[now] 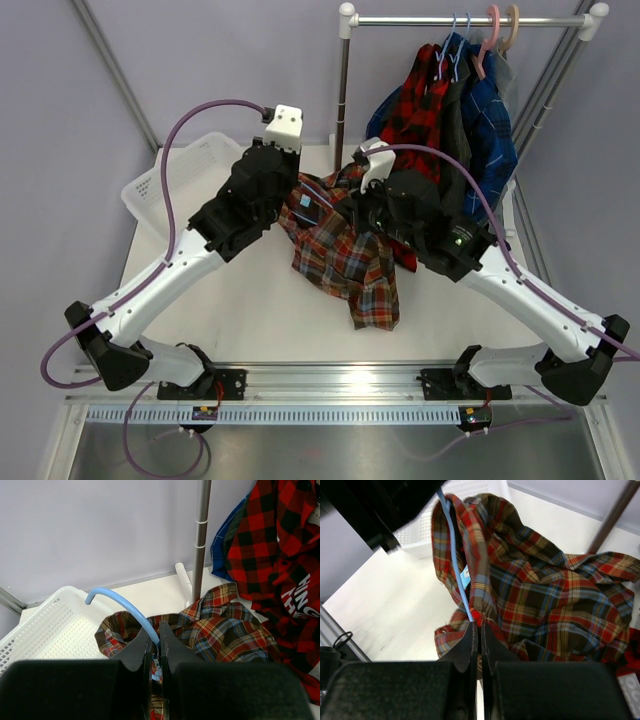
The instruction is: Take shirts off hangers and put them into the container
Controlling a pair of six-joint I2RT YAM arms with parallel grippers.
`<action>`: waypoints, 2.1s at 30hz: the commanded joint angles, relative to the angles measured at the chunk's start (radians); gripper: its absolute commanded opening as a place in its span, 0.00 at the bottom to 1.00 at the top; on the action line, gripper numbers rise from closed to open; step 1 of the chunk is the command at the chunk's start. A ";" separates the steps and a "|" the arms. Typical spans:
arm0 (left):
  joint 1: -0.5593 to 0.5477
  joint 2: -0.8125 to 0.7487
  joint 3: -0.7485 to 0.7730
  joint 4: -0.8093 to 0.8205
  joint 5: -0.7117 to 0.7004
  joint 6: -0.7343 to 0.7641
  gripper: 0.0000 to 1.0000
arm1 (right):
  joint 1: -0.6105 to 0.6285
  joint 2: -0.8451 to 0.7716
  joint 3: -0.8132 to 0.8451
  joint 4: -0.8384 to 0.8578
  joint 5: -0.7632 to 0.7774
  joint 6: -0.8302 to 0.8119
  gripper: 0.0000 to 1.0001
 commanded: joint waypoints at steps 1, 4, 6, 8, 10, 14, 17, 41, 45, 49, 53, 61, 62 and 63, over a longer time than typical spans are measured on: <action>0.035 -0.048 0.017 0.120 -0.058 0.007 0.00 | 0.011 -0.103 -0.050 -0.016 0.072 -0.009 0.00; 0.092 -0.063 0.018 0.119 -0.049 -0.008 0.00 | 0.011 -0.171 -0.115 -0.015 0.115 -0.002 0.00; 0.114 -0.066 0.024 0.110 -0.041 -0.018 0.00 | 0.009 -0.205 -0.167 -0.009 0.135 -0.001 0.00; 0.146 -0.072 0.029 0.090 -0.017 -0.034 0.00 | 0.011 -0.249 -0.213 -0.006 0.173 -0.001 0.00; 0.178 -0.082 0.026 0.081 -0.003 -0.039 0.00 | 0.011 -0.283 -0.251 -0.003 0.201 -0.001 0.00; 0.236 -0.083 0.036 0.039 -0.012 -0.119 0.00 | 0.011 -0.335 -0.308 0.019 0.196 0.013 0.00; 0.253 -0.075 0.043 0.027 -0.074 -0.162 0.00 | 0.011 -0.370 -0.336 0.060 0.126 0.019 0.00; 0.181 0.104 0.151 0.045 -0.172 -0.308 0.00 | 0.011 -0.235 -0.088 0.156 -0.209 -0.015 0.00; 0.181 0.138 0.219 0.045 -0.187 -0.272 0.00 | 0.009 -0.229 -0.124 0.110 -0.214 -0.019 0.00; 0.181 0.150 0.267 0.045 -0.205 -0.239 0.00 | 0.011 -0.284 -0.250 0.116 -0.102 -0.006 0.00; 0.193 0.139 0.261 0.045 -0.203 -0.232 0.00 | 0.011 -0.369 -0.357 0.105 0.030 -0.006 0.00; 0.203 0.070 0.173 0.042 0.004 -0.317 0.00 | 0.011 -0.365 -0.463 0.140 0.054 -0.009 0.00; 0.200 0.043 0.162 0.041 0.041 -0.323 0.00 | 0.011 -0.342 -0.471 0.151 0.041 -0.002 0.00; 0.195 0.030 0.152 0.041 0.064 -0.330 0.00 | 0.011 -0.294 -0.477 0.174 0.020 0.002 0.00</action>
